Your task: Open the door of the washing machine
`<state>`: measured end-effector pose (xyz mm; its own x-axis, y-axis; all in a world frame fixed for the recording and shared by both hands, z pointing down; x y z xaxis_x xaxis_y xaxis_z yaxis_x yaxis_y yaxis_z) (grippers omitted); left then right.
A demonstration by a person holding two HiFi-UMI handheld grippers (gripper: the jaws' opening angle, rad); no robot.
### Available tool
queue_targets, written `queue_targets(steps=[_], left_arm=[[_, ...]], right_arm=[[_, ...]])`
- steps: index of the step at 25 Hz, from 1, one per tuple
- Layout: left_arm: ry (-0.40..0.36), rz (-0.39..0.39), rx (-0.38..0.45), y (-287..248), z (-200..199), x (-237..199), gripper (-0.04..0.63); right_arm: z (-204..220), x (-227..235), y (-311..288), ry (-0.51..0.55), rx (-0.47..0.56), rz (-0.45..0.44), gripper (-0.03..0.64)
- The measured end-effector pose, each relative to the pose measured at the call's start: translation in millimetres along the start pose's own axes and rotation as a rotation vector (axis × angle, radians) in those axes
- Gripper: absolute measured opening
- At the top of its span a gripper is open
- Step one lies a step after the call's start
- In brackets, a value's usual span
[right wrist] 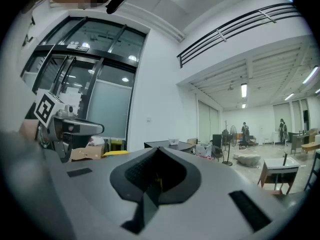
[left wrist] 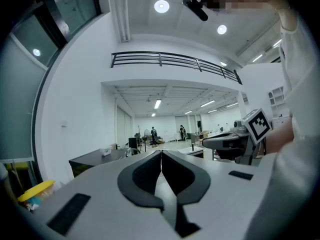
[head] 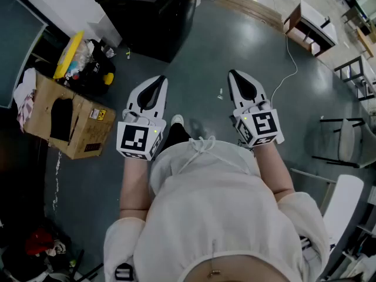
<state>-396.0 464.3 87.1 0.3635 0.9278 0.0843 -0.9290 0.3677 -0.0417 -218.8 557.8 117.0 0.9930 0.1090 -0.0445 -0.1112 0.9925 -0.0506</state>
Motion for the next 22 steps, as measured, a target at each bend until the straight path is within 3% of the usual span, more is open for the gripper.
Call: queue_targets(steps=[11, 14, 15, 16, 17, 22], left_arm=[[0.014, 0.000, -0.008, -11, 2, -6, 0.021], [0.017, 0.002, -0.014, -17, 3, -6, 0.021], [0.019, 0.002, -0.016, -18, 4, -7, 0.021], [0.023, 0.002, -0.017, -20, 5, -8, 0.021], [0.027, 0.002, -0.019, -22, 7, -9, 0.021], [0.044, 0.007, -0.043, -40, 18, -12, 0.021]], right_arm=[[-1, 4, -9, -0.009, 0.005, -0.013, 0.003], [1, 13, -12, -0.018, 0.009, 0.020, 0.003], [2, 16, -15, -0.012, 0.009, 0.036, 0.025], [4, 18, -18, -0.007, 0.006, 0.041, 0.248], [6, 21, -20, -0.005, 0.001, 0.042, 0.406], [12, 49, -29, -0.027, -0.021, 0.105, 0.439]])
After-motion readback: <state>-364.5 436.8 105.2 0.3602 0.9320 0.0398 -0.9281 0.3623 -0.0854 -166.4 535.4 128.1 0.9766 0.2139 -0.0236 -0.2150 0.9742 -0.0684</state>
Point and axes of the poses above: the fingertips, and each gripper's own axes: y backward along the fingers, x to its right, z out of its underside, the point moved 2 cm from there along y, backward along the fingers, and after that the axes turned 3 degrees about z, right-handed, at the moved point
